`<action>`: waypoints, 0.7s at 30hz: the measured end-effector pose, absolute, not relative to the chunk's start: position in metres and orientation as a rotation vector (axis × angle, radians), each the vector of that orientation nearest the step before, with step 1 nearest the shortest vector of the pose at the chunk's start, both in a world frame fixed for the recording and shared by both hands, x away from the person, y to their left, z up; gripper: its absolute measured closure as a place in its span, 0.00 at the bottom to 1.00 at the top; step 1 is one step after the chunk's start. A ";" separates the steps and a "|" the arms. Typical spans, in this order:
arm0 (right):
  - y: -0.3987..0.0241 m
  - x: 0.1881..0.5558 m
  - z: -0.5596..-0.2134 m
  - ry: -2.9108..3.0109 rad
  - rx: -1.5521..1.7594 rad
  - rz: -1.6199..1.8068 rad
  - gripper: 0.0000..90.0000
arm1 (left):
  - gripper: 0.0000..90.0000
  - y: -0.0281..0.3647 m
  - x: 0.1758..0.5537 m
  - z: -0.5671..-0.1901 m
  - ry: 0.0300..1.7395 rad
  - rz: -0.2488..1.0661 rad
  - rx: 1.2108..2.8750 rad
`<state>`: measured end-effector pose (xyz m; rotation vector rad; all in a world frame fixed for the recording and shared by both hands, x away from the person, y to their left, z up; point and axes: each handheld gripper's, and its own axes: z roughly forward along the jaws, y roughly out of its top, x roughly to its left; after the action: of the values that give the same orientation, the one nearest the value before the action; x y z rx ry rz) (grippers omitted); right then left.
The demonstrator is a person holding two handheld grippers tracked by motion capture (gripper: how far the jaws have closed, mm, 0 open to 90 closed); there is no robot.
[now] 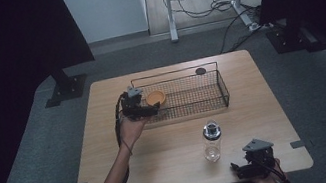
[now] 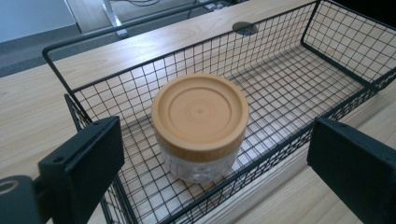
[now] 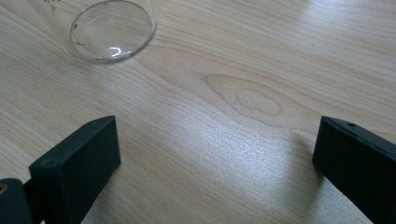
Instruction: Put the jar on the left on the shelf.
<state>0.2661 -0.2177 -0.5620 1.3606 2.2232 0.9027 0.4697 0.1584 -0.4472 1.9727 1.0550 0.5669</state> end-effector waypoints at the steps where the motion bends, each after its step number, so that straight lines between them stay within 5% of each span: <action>1: -0.218 0.266 -0.562 2.223 1.361 0.902 0.00 | 0.04 0.160 0.468 -0.448 1.053 0.565 1.972; 21: -0.218 0.266 -0.562 2.223 1.363 0.900 0.00 | 0.02 0.189 0.443 -0.462 1.045 0.533 1.947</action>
<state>0.2661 -0.2175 -0.5618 1.3629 2.2233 0.9001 0.4426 0.1894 -0.4624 1.9473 1.0453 0.5326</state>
